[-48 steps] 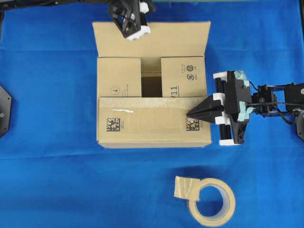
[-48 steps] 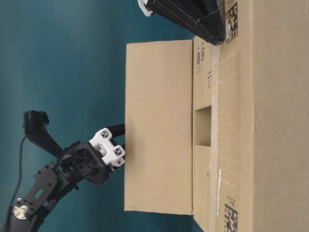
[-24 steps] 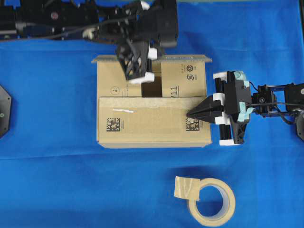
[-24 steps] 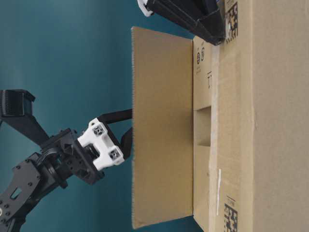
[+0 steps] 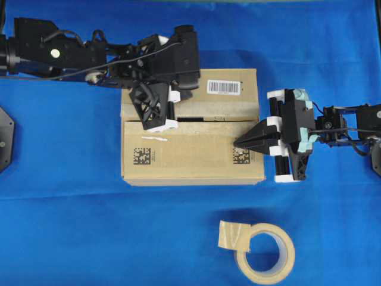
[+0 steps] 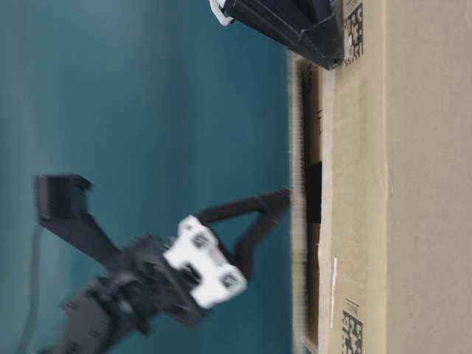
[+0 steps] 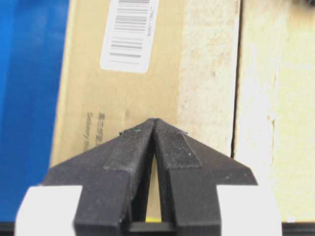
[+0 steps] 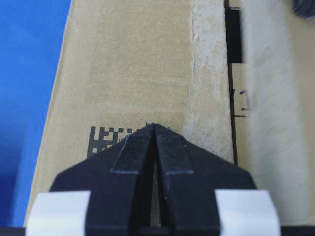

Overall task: Close the cardboard box.
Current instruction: 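Fold the back flap down over the box with the left gripper, then press both grippers down along the closed flap seam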

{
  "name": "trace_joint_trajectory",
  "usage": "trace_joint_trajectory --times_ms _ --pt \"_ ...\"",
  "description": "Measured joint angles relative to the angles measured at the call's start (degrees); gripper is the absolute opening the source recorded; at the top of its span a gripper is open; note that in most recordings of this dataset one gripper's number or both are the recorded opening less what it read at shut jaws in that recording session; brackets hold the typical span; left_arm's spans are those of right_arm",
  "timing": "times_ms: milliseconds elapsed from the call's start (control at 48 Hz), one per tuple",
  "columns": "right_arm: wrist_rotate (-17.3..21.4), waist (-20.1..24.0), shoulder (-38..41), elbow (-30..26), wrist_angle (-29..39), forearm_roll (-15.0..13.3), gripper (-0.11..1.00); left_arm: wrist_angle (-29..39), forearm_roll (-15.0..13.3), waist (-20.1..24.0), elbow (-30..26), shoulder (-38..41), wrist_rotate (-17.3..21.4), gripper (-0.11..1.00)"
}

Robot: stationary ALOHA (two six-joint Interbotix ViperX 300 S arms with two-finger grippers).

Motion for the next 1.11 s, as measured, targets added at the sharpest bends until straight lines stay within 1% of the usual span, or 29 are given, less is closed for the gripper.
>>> trace_joint_trajectory --times_ms 125,250,354,709,1105 --pt "0.00 0.00 0.00 0.09 0.00 0.00 0.00 -4.48 0.00 -0.09 3.78 -0.70 -2.90 0.00" --pt "0.00 0.00 0.00 0.00 -0.26 0.09 0.00 -7.47 -0.09 -0.26 6.06 -1.67 -4.48 0.00" --pt "-0.09 -0.26 0.00 0.00 -0.97 0.09 0.00 -8.35 -0.09 -0.35 7.03 -2.29 -4.57 0.00" --pt "-0.18 -5.80 0.00 0.00 -1.67 0.00 0.00 -8.61 -0.09 -0.62 7.29 -2.46 -4.48 0.00" --pt "-0.18 -6.50 0.00 0.35 -1.67 0.00 0.00 -9.14 -0.09 -0.70 7.29 -2.46 -4.48 0.00"
